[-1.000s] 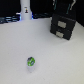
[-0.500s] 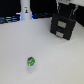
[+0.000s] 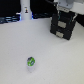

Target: Open the kcup holder, insert the kcup into the holder, and close the kcup holder

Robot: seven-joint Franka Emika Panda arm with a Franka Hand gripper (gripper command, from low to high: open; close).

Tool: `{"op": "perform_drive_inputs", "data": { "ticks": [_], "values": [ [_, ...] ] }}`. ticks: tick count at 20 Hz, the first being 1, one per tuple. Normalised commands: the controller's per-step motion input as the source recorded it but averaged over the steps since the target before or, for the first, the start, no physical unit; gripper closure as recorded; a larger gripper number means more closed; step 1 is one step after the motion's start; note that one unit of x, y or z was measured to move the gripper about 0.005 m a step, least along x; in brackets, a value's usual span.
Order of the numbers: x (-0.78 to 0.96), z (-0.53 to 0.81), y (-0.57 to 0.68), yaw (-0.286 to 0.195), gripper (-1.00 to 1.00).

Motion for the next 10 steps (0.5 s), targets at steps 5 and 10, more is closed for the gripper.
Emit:
{"op": "perform_drive_inputs", "data": {
  "ticks": [5, 10],
  "values": [
    [-0.3, -0.37, 0.02, -0.002, -1.0],
    [-0.34, -0.33, 0.01, 0.013, 1.0]
  ]
}}
